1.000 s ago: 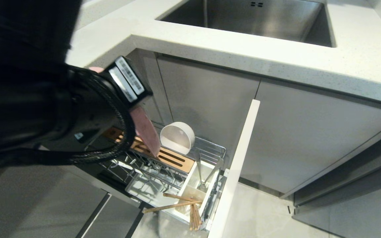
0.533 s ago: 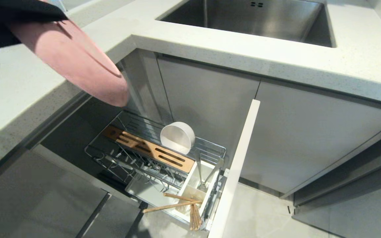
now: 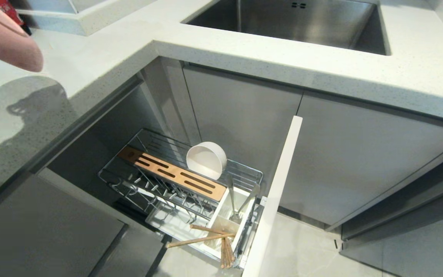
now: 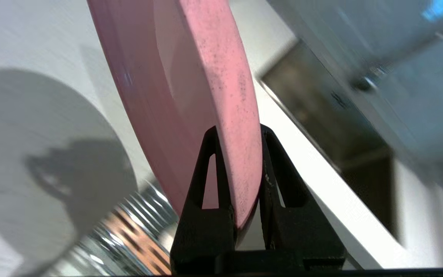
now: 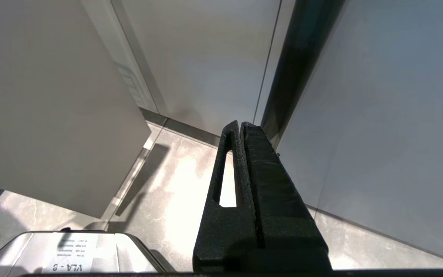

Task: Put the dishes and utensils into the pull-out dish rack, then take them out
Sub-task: Take the plate out of the cupboard

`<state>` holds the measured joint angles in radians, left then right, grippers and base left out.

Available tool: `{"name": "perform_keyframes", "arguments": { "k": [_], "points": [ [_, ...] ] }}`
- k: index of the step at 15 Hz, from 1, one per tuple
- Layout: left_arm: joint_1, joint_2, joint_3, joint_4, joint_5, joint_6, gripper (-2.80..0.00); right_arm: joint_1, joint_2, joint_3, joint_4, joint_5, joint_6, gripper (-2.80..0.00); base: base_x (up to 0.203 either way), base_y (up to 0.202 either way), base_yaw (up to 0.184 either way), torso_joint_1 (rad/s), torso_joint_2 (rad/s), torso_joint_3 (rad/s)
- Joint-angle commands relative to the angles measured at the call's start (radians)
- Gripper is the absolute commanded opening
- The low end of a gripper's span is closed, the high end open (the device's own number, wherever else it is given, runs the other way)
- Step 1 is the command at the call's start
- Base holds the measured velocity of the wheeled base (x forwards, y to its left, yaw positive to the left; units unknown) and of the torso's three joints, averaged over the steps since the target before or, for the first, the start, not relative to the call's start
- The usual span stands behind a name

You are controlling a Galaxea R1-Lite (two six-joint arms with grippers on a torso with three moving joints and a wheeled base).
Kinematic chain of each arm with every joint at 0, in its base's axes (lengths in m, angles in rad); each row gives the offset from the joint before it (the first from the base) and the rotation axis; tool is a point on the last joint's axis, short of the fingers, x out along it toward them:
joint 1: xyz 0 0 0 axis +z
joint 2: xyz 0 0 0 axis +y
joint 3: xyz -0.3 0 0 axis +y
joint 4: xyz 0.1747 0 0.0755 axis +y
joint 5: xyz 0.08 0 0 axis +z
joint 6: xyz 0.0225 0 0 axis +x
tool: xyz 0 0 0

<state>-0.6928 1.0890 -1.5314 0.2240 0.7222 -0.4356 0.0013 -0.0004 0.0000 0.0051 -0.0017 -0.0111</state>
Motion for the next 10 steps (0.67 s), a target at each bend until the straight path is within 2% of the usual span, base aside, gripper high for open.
{"name": "perform_keyframes", "arguments": {
  "k": [1,5,6,9,10],
  "points": [
    [0.12,-0.017,-0.005,-0.003,-0.003,0.043,-2.8,0.0,0.0,0.0,0.0,0.0,-0.001,-2.8,0.0,0.0,0.0,0.0,0.0,0.0],
    [0.401,-0.031,-0.037,0.0,-0.002,0.194,-2.8,0.0,0.0,0.0,-0.001,0.0,-0.001,-2.8,0.0,0.0,0.0,0.0,0.0,0.0],
    [0.471,-0.034,-0.041,0.0,-0.004,0.253,-2.8,0.0,0.0,0.0,-0.001,0.0,-0.001,-2.8,0.0,0.0,0.0,0.0,0.0,0.0],
    [0.575,-0.032,-0.071,0.001,-0.005,0.586,-2.8,0.0,0.0,0.0,-0.001,0.0,-0.001,-2.8,0.0,0.0,0.0,0.0,0.0,0.0],
    [0.599,-0.018,-0.082,0.003,0.0,0.642,-2.8,0.0,0.0,0.0,0.0,0.0,0.0,-2.8,0.0,0.0,0.0,0.0,0.0,0.0]
  ]
}}
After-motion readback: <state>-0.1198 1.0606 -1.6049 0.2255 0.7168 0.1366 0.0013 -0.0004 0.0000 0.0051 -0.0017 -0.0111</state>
